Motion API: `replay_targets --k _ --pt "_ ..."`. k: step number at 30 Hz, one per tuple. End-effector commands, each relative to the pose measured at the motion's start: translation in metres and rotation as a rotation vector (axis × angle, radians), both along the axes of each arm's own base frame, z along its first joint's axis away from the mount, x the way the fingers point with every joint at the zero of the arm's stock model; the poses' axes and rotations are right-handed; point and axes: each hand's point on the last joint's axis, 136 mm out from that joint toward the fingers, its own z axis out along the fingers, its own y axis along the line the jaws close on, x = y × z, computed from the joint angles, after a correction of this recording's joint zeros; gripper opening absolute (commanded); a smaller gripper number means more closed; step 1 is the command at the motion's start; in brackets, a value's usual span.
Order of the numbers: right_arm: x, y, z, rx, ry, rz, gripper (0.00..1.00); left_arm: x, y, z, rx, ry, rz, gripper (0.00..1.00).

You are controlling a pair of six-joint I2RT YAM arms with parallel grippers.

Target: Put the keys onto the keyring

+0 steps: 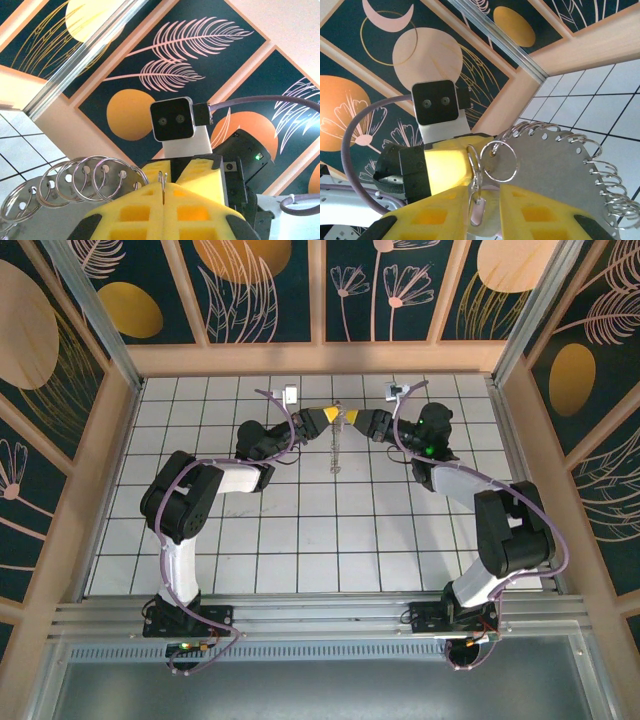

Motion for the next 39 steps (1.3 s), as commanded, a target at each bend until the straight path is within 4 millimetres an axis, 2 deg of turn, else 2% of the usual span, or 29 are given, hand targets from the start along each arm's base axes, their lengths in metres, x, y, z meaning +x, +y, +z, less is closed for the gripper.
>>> replay_targets --k 1,7,9,13,29,33,39 --pt "-0.003 0.003 0.019 0.027 -0.071 0.039 0.24 -0.013 0.000 0.027 -0.050 -0.091 -0.028 0.00" --pt "-0.002 0.005 0.020 0.030 -0.074 0.046 0.21 -0.013 -0.001 0.027 -0.049 -0.093 -0.032 0.00" --pt "-0.002 0.005 0.020 0.030 -0.073 0.050 0.16 -0.013 -0.002 0.026 -0.048 -0.093 -0.032 0.00" --pt "-0.004 0.006 0.020 0.028 -0.074 0.060 0.00 -0.013 -0.002 0.026 -0.048 -0.091 -0.031 0.00" --pt "-0.020 0.003 -0.003 0.000 -0.031 0.051 0.00 -0.011 0.002 0.031 -0.060 -0.105 0.008 0.00" --pt "-0.022 0.009 0.000 0.002 -0.038 0.063 0.00 -0.011 0.002 0.029 -0.061 -0.102 0.004 0.00" --pt "-0.023 0.031 0.002 -0.014 -0.042 0.097 0.00 -0.011 0.001 0.028 -0.061 -0.099 0.001 0.00"
